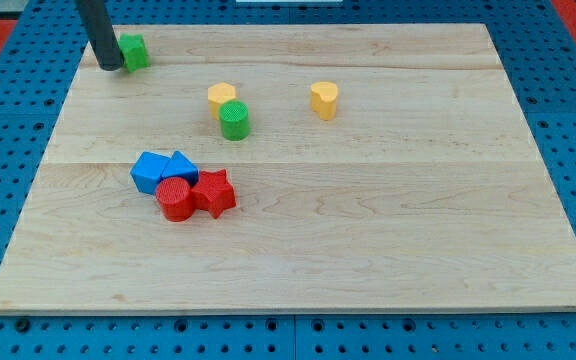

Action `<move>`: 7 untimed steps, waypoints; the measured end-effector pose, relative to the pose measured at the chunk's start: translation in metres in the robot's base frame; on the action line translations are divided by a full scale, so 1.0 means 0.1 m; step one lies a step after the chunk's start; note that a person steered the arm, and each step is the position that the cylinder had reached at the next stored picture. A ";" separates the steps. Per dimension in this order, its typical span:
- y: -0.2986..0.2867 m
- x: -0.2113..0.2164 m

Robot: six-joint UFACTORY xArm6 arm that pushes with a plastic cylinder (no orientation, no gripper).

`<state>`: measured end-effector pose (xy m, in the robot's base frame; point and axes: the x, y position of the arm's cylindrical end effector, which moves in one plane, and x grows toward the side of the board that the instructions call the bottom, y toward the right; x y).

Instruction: Push green circle along with yellow hexagon into green star

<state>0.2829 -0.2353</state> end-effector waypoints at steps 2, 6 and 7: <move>0.88 1.09; 1.65 1.19; 1.65 1.18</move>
<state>0.4005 -0.0704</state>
